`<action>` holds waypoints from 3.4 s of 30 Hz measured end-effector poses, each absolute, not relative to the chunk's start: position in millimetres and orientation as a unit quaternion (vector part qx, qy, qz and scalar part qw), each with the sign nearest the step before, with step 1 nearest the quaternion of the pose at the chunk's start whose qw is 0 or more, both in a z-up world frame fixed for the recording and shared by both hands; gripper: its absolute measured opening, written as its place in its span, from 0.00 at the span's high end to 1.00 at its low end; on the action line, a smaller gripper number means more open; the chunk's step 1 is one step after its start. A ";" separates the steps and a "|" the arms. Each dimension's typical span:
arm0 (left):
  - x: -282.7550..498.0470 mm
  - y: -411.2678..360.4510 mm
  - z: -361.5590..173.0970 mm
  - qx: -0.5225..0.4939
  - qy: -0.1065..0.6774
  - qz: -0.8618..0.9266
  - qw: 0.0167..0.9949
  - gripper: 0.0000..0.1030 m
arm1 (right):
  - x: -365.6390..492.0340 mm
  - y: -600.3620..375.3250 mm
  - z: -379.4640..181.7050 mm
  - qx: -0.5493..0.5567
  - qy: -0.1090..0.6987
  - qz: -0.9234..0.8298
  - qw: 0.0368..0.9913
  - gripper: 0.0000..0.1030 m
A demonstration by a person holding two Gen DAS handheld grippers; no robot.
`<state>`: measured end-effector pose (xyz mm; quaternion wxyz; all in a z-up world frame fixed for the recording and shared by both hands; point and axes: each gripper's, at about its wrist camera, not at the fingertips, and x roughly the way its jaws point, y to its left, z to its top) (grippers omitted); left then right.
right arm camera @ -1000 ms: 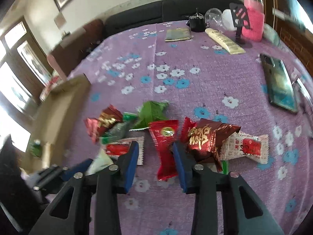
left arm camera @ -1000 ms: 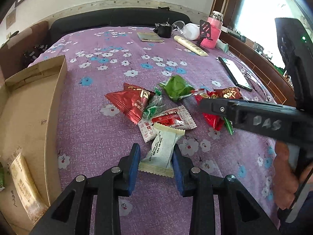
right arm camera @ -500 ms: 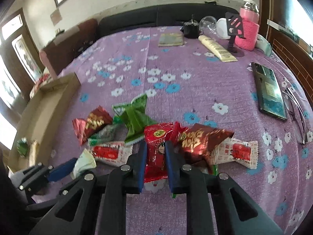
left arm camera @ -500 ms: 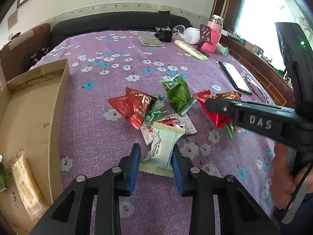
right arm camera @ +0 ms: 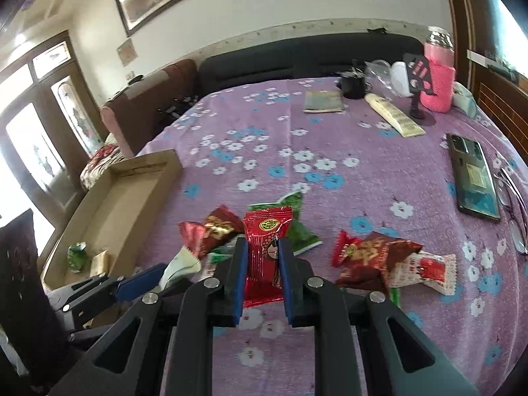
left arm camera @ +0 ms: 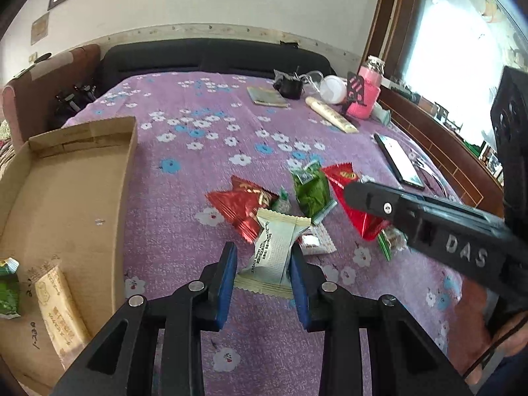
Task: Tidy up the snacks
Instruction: 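Hold the white candy with the left gripper while the right grasps the red packet, then carry the white candy and red packet toward the cardboard tray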
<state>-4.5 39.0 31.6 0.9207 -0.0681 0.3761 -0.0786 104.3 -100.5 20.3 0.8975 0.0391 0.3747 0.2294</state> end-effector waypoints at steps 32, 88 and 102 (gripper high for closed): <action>-5.1 43.3 35.9 -0.071 0.365 -0.066 0.926 0.68 | 101.9 -103.6 23.6 0.052 0.361 0.233 0.902 0.83; -21.9 72.2 57.0 -0.112 0.332 -0.041 0.936 0.68 | 93.2 -98.7 29.0 0.049 0.344 0.239 0.906 0.83; -67.5 147.5 69.8 -0.143 0.293 0.035 0.945 0.68 | 67.4 -68.9 32.9 0.013 0.315 0.286 0.905 0.83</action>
